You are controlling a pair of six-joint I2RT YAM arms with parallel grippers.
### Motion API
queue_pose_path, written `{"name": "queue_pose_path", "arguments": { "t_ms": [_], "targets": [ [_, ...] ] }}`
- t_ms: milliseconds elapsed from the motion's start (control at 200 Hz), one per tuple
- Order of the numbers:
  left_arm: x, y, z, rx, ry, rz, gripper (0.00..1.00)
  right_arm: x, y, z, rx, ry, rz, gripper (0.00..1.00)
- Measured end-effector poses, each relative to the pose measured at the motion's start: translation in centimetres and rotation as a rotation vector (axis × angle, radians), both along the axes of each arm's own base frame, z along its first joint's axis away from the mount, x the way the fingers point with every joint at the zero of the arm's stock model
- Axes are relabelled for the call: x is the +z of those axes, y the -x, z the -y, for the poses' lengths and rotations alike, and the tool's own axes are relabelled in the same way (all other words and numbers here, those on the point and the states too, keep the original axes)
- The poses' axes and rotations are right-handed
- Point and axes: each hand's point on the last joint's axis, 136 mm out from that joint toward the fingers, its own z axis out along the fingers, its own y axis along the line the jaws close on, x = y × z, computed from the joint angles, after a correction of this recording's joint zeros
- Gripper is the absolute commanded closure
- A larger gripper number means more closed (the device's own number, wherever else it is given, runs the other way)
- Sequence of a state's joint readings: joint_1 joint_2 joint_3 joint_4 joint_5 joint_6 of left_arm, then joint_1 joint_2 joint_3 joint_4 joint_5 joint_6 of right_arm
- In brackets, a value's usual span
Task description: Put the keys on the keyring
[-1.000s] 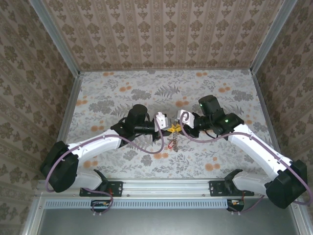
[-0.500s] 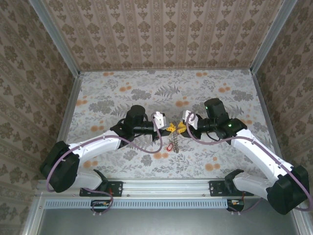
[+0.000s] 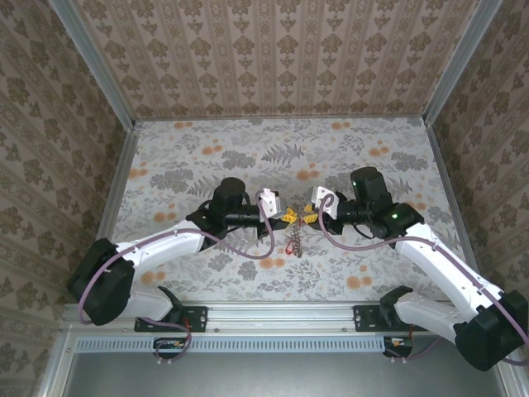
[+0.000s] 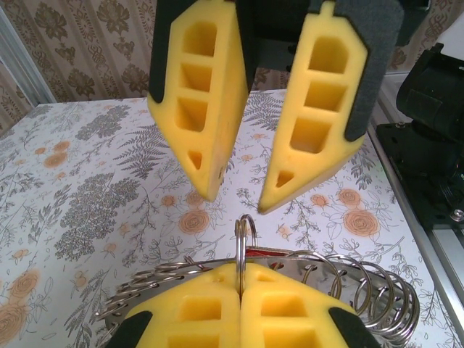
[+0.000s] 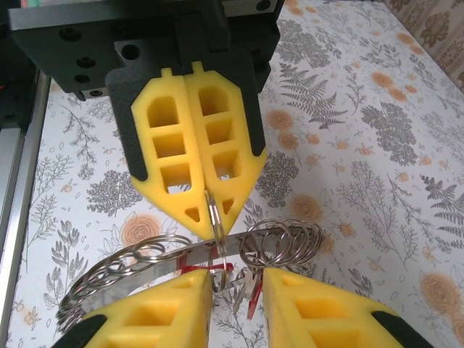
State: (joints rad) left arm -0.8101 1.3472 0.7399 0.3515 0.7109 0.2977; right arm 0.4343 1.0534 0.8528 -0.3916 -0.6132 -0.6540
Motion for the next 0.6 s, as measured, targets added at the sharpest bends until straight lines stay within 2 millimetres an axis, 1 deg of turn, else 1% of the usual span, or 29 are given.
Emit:
{"name": "queue_pose_path", "arguments": {
  "t_ms": [105,265,400,600],
  "targets": [
    [0.0,0.0,0.0,0.000,0.000,0.000,1.00,-0.7,-0.2,-0.3,0.007,-0.001,-0.031,0.81],
    [0.0,0.0,0.0,0.001,0.001,0.000,1.00,-1.1,-0.2,-0.8,0.019,-0.023,-0.066,0.94],
    [0.0,-0.3,-0.1,0.011,0.000,-0.007,1.00,-1.4,-0.1,-0.8,0.020,-0.044,-0.089,0.98],
    [-0.1,-0.4,-0.1,0.018,-0.002,-0.012,1.00,-1.6,-0.2,-0.8,0.005,-0.108,-0.169,1.00]
  ]
}}
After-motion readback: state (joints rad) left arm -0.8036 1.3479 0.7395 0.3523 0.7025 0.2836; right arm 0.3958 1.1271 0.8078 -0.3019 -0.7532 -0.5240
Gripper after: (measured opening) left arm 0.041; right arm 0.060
